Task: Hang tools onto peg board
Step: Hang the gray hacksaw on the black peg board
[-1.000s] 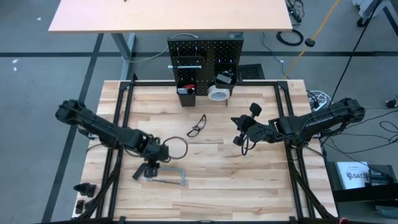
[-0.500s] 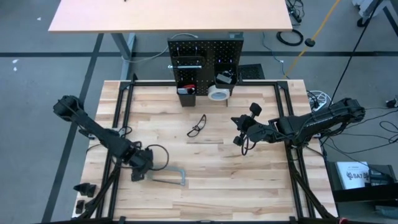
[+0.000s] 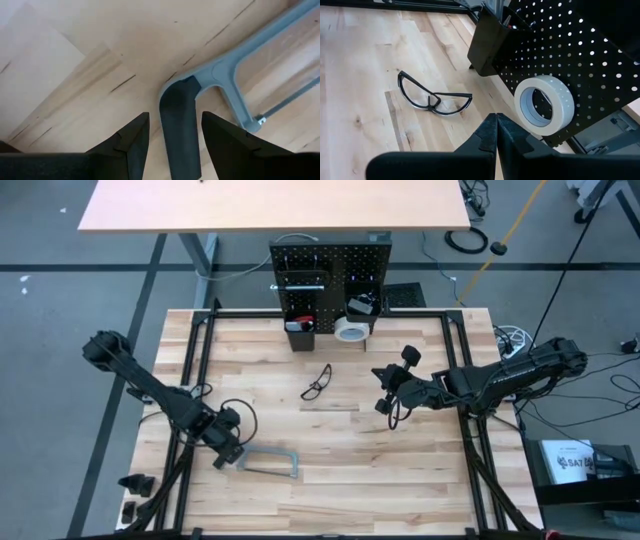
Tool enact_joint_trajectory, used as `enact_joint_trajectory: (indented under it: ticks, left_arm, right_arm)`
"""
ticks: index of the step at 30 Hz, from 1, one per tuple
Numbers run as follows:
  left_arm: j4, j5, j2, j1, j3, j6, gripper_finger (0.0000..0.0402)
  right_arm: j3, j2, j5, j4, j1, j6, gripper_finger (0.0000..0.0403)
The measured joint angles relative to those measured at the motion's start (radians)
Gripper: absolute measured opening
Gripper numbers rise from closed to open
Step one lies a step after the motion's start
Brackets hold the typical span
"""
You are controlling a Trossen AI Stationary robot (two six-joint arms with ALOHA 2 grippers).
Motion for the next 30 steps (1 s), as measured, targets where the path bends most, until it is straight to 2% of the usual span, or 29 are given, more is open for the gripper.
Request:
enact_joint_trajectory:
  ticks: [11,19,23,30]
  left_arm:
    - [0.013,-0.003,0.091,-0.001,0.002,0.052,0.0185]
    - [0.108,0.026,0.161,-0.001,-0.003,0.076,0.0185]
    - [0.097,0.052,0.164,-0.001,0.0,0.131,0.0185]
    - [0.072,0.04,0.163,-0.001,-0.001,0.078,0.0185]
  right_arm:
    - [0.0,0.0,-0.022,0.0,0.0,0.0,0.0]
    - [0.0,0.0,-0.022,0.0,0.0,0.0,0.0]
    - [0.0,0.0,-0.021,-0.001,-0.002,0.0,0.0]
    - [0.0,0.0,-0.022,0.0,-0.004,0.0,0.0]
